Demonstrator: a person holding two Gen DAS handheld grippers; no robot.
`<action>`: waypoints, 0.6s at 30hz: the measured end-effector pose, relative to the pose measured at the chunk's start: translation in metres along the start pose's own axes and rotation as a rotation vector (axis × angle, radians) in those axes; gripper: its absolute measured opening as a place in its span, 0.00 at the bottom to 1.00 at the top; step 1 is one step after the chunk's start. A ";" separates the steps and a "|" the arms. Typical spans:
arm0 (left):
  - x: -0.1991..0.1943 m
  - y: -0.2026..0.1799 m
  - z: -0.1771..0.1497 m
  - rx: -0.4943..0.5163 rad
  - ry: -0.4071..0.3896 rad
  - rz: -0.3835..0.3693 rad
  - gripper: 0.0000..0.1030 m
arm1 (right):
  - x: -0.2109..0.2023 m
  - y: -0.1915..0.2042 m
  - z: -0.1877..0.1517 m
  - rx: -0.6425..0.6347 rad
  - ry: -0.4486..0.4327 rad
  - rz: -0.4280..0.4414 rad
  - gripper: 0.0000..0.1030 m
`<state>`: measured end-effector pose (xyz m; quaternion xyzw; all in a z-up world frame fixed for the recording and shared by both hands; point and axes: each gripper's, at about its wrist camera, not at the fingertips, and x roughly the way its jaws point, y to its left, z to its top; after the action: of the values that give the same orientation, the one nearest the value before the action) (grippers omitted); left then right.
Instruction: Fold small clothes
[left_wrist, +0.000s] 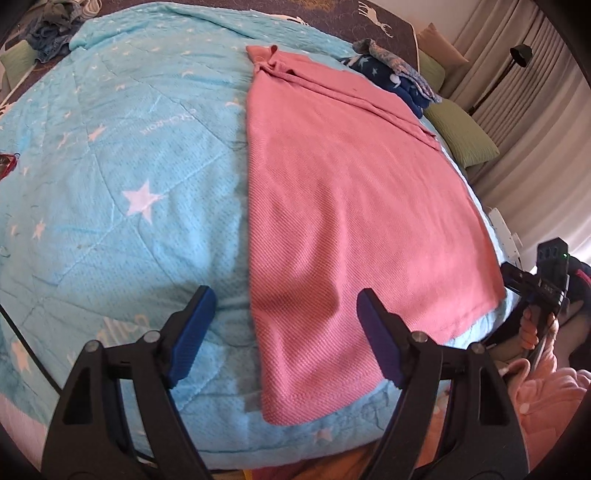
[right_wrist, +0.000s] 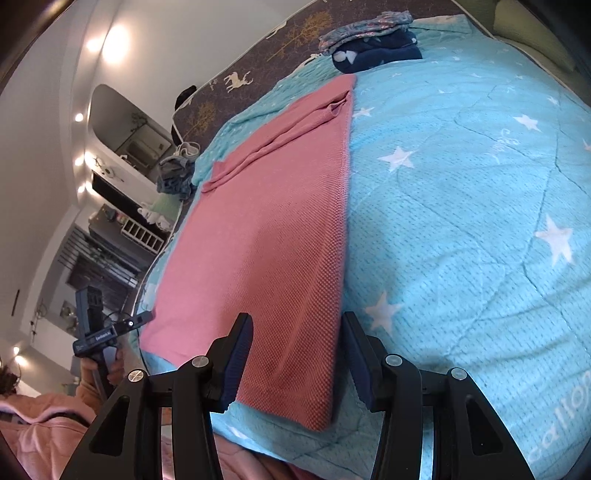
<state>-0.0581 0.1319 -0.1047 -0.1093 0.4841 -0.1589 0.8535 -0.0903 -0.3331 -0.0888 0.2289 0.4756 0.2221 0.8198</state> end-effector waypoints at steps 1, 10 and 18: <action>-0.001 -0.001 -0.001 0.001 0.002 -0.023 0.68 | 0.000 -0.001 -0.001 0.001 0.002 0.008 0.48; -0.014 -0.012 0.013 -0.045 -0.061 -0.200 0.08 | 0.011 0.009 0.018 -0.016 0.041 0.092 0.06; -0.058 -0.021 0.077 0.027 -0.273 -0.243 0.08 | -0.030 0.023 0.074 -0.032 -0.115 0.263 0.05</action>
<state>-0.0233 0.1369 -0.0130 -0.1763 0.3448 -0.2512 0.8871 -0.0417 -0.3441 -0.0220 0.2885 0.3901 0.3217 0.8131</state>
